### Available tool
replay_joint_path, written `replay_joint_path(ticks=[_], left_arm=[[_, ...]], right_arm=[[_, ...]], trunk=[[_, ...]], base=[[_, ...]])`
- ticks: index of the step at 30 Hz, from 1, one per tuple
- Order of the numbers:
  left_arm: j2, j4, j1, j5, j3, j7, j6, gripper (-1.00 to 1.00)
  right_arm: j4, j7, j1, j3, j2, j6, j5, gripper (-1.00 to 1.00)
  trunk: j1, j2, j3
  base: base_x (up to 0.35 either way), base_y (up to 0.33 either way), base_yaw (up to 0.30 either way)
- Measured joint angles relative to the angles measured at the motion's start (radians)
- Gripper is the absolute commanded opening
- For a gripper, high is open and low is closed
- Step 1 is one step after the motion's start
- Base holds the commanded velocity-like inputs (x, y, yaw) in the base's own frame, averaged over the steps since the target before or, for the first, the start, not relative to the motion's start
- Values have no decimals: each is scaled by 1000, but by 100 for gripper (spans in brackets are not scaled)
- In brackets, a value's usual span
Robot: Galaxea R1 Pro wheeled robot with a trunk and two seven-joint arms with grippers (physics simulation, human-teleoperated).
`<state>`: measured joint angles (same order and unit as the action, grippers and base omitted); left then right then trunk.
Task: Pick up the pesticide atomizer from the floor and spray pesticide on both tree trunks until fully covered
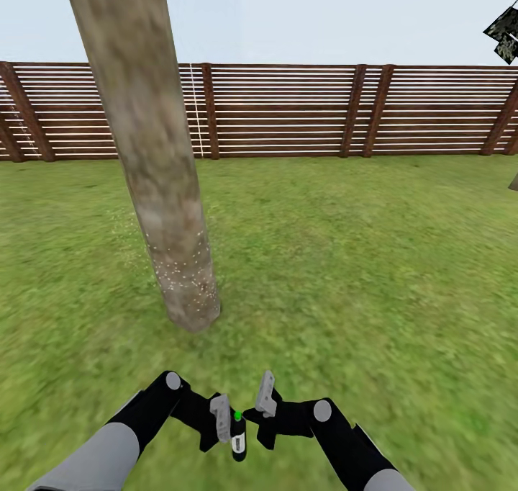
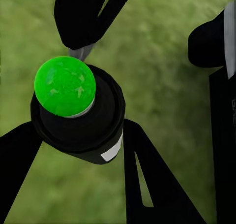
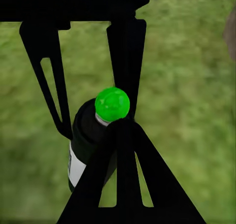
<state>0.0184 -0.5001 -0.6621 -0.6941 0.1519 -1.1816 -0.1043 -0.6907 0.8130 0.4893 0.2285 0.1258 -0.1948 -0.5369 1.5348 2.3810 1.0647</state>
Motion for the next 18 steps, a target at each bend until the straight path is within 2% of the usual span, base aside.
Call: replay_joint_path(ticks=[9, 12, 15, 16, 18], left_arm=[[-1, 1, -1, 7, 0, -1, -3, -100], [-14, 12, 6, -5, 3, 5, -3, -100], [-81, 16, 11, -10, 6, 9, 0, -100], [-121, 16, 12, -14, 6, 8, 1, -100], [-241, 18, 14, -41, 8, 10, 4, -100]], right_arm=[[0, 0, 0, 0, 0, 0, 0, -100], [0, 0, 0, -1, 0, 0, 0, -100], [0, 0, 0, -1, -1, 0, 0, -100], [0, 0, 0, -1, -2, 0, 0, -100], [2, 0, 0, -1, -6, 0, 0, -100]], trunk=[[0, 0, 0], [0, 0, 0], [0, 0, 0], [0, 0, 0], [0, 0, 0]], base=[[0, 0, 0], [0, 0, 0], [0, 0, 0], [0, 0, 0], [0, 0, 0]])
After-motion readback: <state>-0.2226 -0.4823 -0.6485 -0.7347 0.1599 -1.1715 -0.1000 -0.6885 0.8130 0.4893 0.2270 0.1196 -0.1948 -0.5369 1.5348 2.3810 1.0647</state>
